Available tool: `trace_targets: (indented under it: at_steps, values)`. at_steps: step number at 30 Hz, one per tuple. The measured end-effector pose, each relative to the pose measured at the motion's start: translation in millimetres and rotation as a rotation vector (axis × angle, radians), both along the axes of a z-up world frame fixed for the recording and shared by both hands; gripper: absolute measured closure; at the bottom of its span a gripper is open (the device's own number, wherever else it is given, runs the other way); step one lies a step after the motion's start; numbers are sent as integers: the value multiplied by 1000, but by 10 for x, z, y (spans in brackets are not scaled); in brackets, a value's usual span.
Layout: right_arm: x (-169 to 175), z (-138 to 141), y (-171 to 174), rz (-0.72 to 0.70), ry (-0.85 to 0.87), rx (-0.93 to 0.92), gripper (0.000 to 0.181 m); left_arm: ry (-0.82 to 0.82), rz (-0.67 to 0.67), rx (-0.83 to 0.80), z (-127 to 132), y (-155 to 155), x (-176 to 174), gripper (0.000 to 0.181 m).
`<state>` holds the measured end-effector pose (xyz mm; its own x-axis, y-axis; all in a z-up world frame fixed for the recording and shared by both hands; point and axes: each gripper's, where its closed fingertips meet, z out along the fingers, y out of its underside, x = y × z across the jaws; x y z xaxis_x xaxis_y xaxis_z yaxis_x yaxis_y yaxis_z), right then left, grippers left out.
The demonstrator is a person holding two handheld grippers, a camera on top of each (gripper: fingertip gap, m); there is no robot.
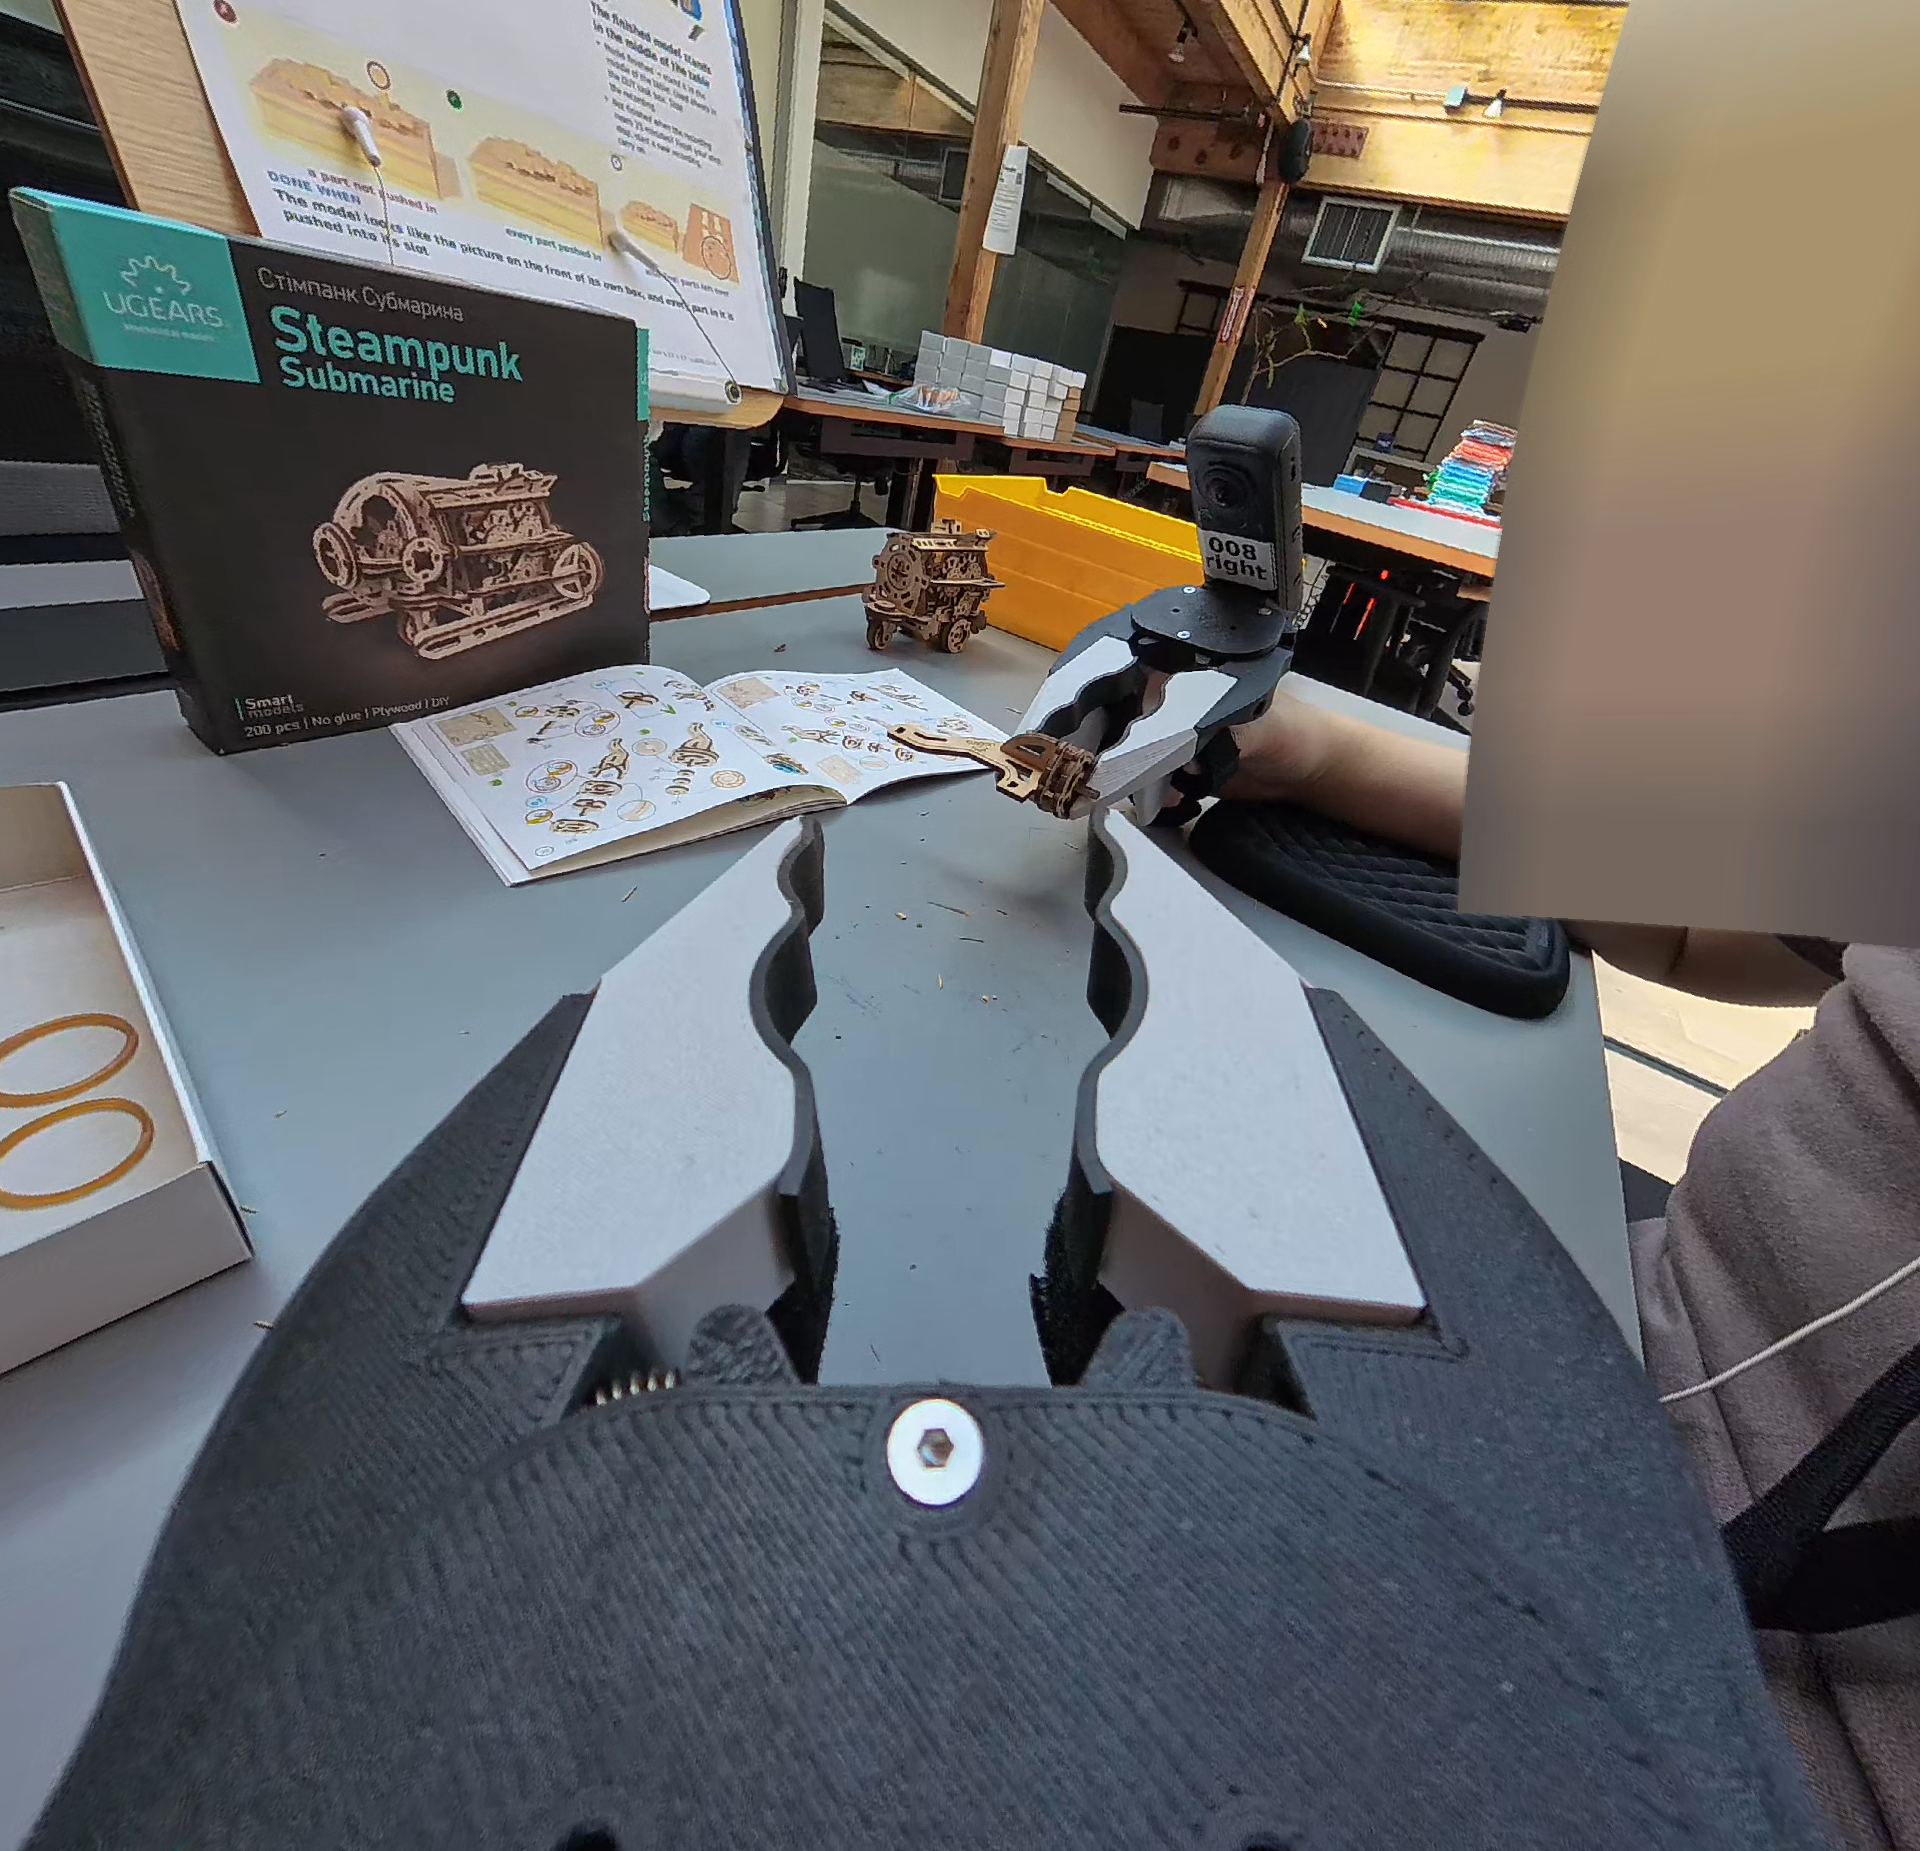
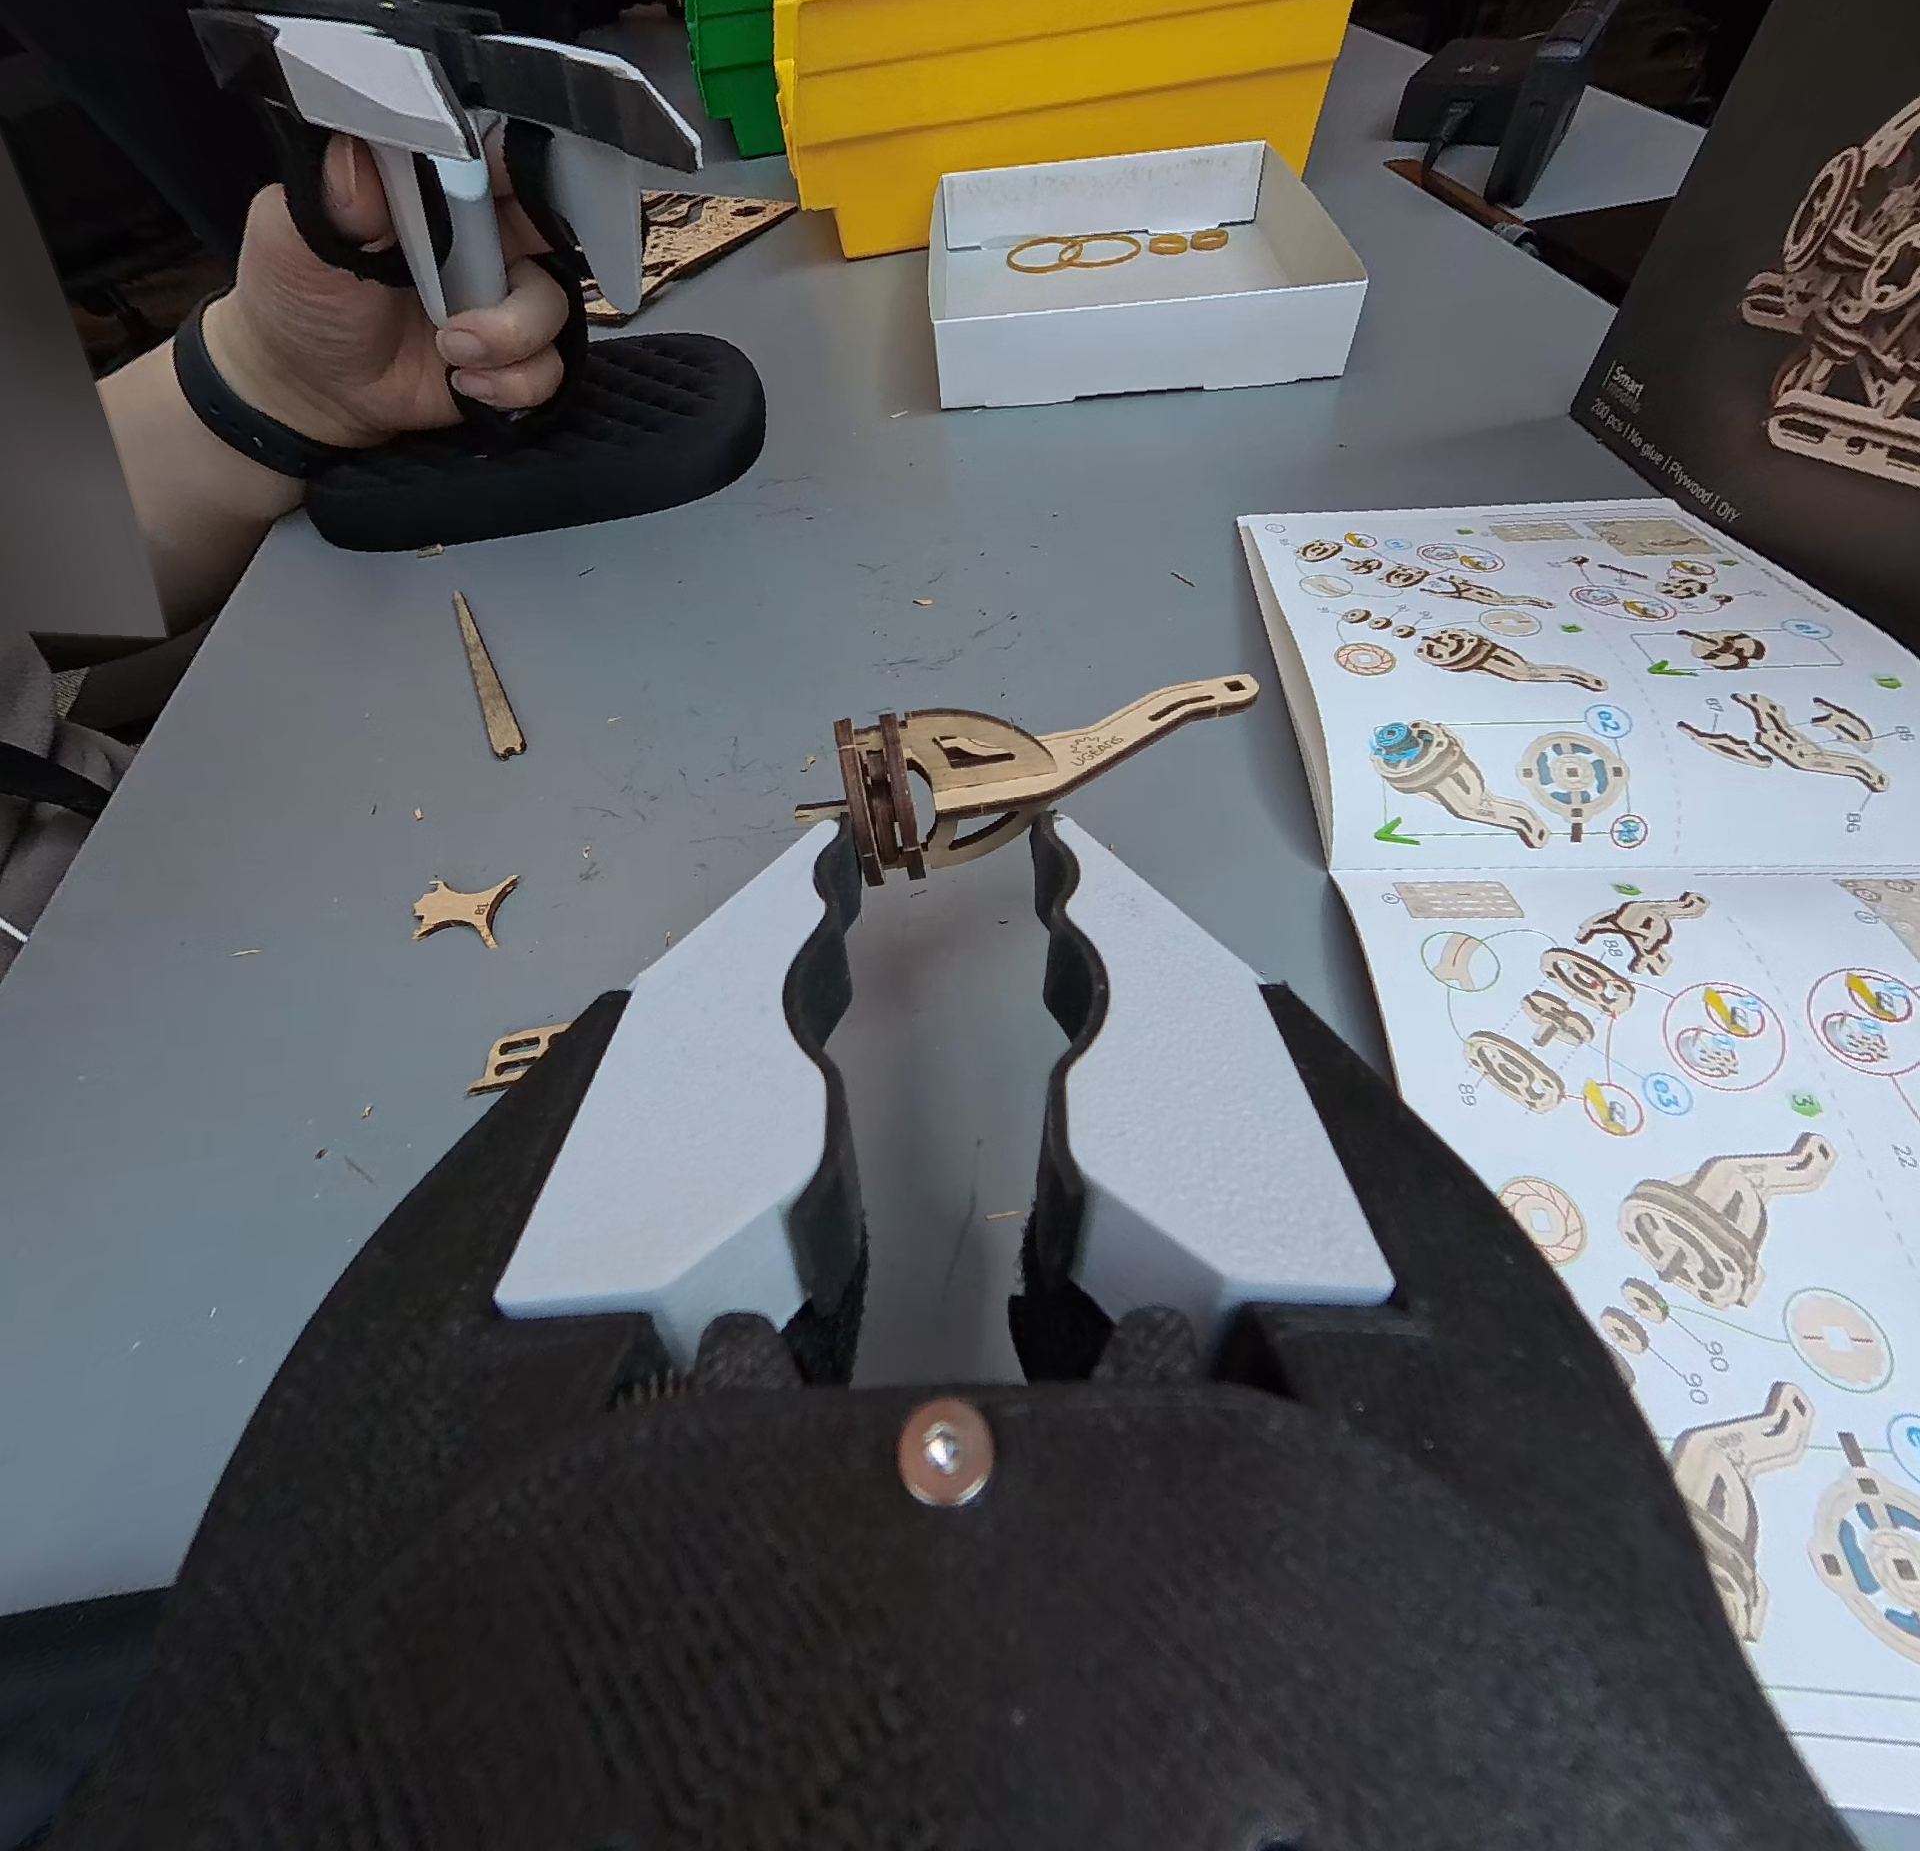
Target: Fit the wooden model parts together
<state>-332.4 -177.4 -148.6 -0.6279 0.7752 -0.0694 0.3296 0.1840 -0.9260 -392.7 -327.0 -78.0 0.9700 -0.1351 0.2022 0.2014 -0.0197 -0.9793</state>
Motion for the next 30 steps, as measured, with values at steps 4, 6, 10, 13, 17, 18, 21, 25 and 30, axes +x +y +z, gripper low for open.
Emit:
trace_targets:
  at_steps: [4,6,10,13,17,18,21,25,30]
  values:
    - [1,0,-1,0,1,1,149,3,-1,0,1,0,4,132]
    - [2,-1,-2,1,2,3,149,4,0,1,1,-1,5,132]
    - [5,-8,-8,2,2,12,149,6,4,7,11,-7,1,132]
    - [5,-15,-7,1,3,20,149,3,7,7,10,-6,-9,132]
    - [2,-16,3,-3,5,23,149,-8,29,17,36,-15,-65,132]
    - [1,-15,5,-4,6,23,149,-12,38,20,44,-19,-86,132]
    - [-1,-19,9,-7,6,28,149,-30,76,1,54,-18,-172,132]
    - [-7,-20,23,-14,11,36,149,6,125,-94,36,15,-293,131]
    - [-14,-23,39,-21,10,39,149,150,201,-310,-70,135,-499,123]
